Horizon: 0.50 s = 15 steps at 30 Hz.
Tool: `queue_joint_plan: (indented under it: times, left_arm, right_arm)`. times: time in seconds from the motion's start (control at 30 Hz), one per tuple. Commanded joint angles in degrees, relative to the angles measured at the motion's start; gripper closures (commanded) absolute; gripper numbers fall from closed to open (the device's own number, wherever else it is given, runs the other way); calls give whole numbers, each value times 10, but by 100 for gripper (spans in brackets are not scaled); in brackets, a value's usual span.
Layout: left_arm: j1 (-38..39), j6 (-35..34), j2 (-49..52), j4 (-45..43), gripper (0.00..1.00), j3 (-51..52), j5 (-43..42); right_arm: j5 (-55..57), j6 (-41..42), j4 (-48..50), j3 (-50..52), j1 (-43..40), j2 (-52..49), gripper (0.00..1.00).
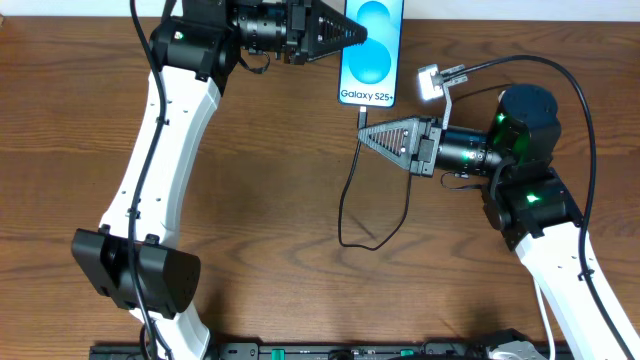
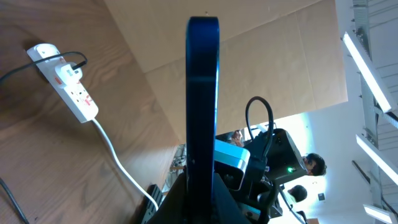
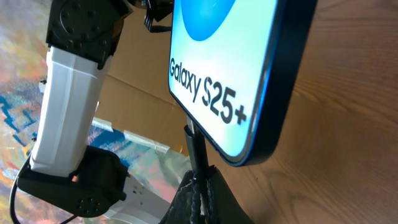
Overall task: Plug charger to phone and switch on socket
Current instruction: 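Align the plug tip under the phone's bottom port with the right gripper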
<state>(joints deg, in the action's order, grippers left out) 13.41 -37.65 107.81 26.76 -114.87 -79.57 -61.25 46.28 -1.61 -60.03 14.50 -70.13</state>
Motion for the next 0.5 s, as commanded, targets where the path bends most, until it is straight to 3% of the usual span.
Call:
queue_joint_plan:
  times: [0.0,0.47]
  left_arm:
    - [2,5,-3,-3,93,-6,-23]
    - [2,5,-3,-3,93,-6,-23]
  right_arm:
    - [5,6,5,-3,1,0,99]
    - [5,4,5,-3,-14,0,99]
